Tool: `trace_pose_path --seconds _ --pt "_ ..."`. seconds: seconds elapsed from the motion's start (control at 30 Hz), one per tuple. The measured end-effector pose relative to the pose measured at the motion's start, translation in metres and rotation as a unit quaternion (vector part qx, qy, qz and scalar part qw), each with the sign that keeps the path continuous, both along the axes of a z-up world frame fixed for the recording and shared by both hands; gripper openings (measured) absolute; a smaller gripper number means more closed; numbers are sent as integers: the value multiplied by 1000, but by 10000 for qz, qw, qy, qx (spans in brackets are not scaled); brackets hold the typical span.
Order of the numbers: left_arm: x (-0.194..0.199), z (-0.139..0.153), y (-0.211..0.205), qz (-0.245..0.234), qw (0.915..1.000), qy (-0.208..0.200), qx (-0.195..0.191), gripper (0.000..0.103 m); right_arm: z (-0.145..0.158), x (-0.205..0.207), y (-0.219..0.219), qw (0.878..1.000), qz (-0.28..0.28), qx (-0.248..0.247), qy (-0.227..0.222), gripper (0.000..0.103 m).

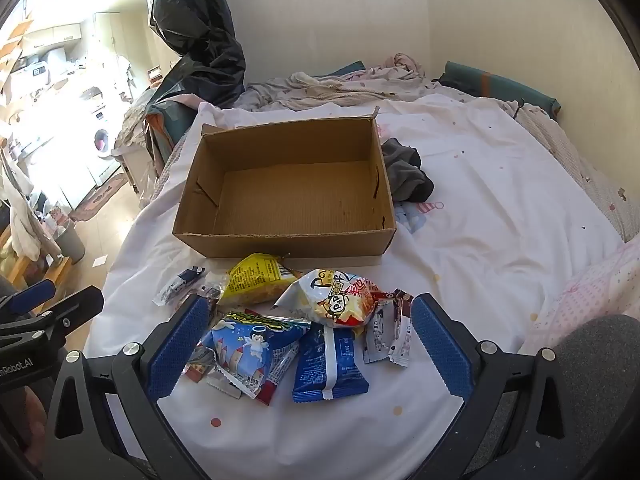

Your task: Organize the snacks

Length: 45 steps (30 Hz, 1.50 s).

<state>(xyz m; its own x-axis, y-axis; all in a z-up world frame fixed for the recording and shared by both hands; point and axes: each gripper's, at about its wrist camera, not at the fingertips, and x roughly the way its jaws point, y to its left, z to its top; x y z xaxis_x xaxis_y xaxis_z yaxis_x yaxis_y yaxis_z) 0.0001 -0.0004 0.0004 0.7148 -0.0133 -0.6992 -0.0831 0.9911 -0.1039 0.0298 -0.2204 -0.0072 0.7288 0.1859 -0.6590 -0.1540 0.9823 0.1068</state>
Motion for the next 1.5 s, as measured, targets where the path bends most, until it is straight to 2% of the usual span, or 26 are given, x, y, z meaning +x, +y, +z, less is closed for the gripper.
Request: trace_pose_path --seconds 0.03,0.13,0.5,1.5 --pt "0 -1 1 -16 10000 20 -72 103 0 0 0 10000 -2 3 3 103" --pt "-1 1 0 -21 10000 14 82 103 1 -1 0 10000 3 45 -36 103" --pt "-1 2 -8 -123 9998 -40 167 103 1 -1 0 10000 0 27 -29 103" --pt "-2 1 -6 -133 9999 -21 99 103 0 -3 0 10000 -2 23 -43 103"
